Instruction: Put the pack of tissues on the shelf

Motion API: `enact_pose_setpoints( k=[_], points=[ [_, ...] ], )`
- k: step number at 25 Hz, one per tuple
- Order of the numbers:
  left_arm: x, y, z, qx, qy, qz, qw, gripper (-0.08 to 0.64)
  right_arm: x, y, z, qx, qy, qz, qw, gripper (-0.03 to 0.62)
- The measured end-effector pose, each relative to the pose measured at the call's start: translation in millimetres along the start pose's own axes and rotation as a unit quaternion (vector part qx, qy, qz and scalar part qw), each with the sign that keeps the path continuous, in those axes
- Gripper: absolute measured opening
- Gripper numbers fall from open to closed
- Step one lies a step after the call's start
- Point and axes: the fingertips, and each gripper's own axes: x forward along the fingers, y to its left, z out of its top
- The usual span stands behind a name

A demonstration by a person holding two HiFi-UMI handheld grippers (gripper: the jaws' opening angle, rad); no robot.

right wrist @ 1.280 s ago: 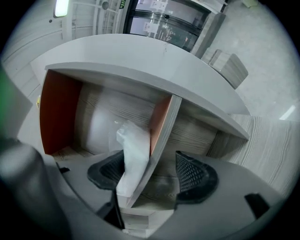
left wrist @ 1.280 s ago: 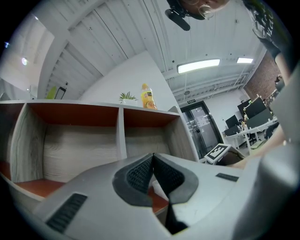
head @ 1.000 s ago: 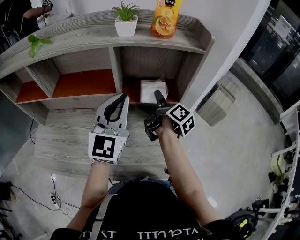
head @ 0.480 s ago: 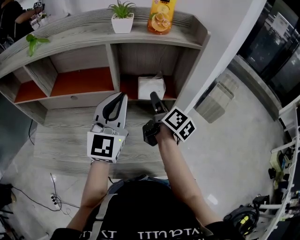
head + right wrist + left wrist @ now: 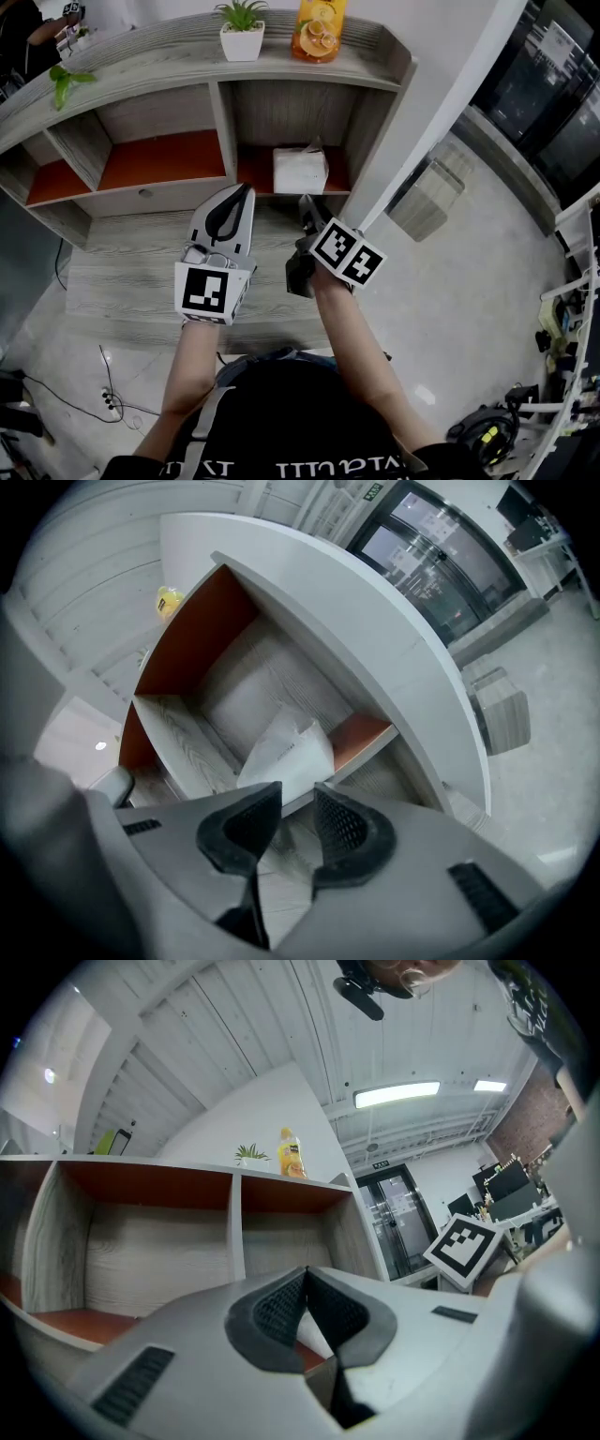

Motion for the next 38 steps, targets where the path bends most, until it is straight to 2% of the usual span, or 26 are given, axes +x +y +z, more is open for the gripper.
enact_pose_setpoints(
  k=[4, 8, 20, 24, 34, 38],
  points=[
    [0, 1, 0, 0.005, -0.006, -0.001, 1.0, 0.012, 2, 1, 0, -0.019, 0.001, -0.001, 1.0, 0.047],
    [2, 4, -1, 0.001, -0.003, 0.002, 1.0, 0.012, 9, 2, 1, -0.025, 0.006, 0.003, 1.0, 0.023],
    [17, 15, 4, 0.014, -0.018, 0.004, 0.9997, 0.012, 32, 2, 8, -0.028, 0.023, 0.004, 0.999, 0.017],
    [21, 17, 4, 0.009, -0.011, 0.004, 0.9999, 0.012, 39, 3, 12, -0.033, 0.028, 0.004, 0.999, 0.017],
    [24, 22, 3, 0.011, -0.019, 0.001, 0.9998, 0.012, 40, 6, 19, -0.034, 0.021, 0.003, 0.999, 0.017],
    [21, 22, 0, 0.005, -0.017, -0.005, 0.9998, 0.012, 33, 11, 22, -0.048, 0.01, 0.004, 0.999, 0.017]
  ],
)
